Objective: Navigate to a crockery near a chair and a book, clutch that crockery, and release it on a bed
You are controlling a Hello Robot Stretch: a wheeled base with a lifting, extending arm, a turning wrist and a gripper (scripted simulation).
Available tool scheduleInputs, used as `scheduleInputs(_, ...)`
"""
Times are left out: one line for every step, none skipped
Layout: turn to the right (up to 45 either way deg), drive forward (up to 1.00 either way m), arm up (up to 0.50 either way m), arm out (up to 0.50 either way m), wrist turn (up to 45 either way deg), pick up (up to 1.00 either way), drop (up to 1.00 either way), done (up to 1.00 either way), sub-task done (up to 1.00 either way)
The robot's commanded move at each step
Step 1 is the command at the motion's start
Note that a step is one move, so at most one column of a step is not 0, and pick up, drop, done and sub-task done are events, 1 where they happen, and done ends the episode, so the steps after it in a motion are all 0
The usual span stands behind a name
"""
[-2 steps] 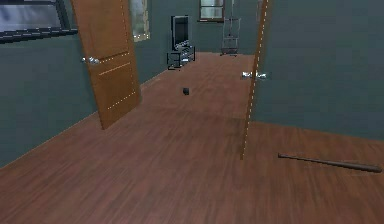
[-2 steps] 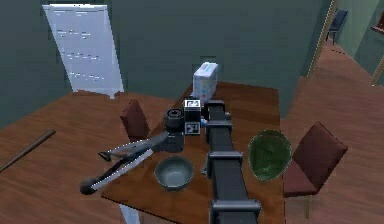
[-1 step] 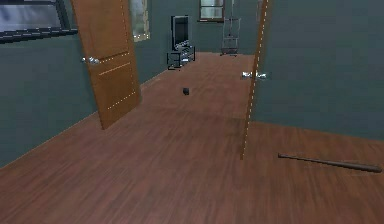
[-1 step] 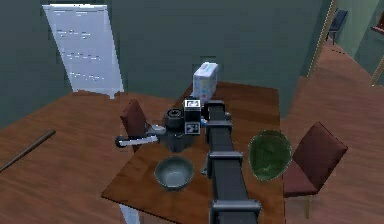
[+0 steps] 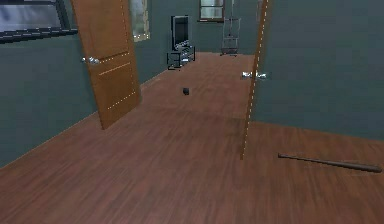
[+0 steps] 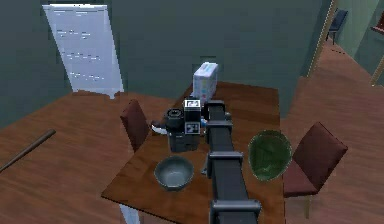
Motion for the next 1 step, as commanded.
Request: scheduleInputs(0.0,0.0,-0.3,0.0,0.0,0.0,0.0,0.0,0.0)
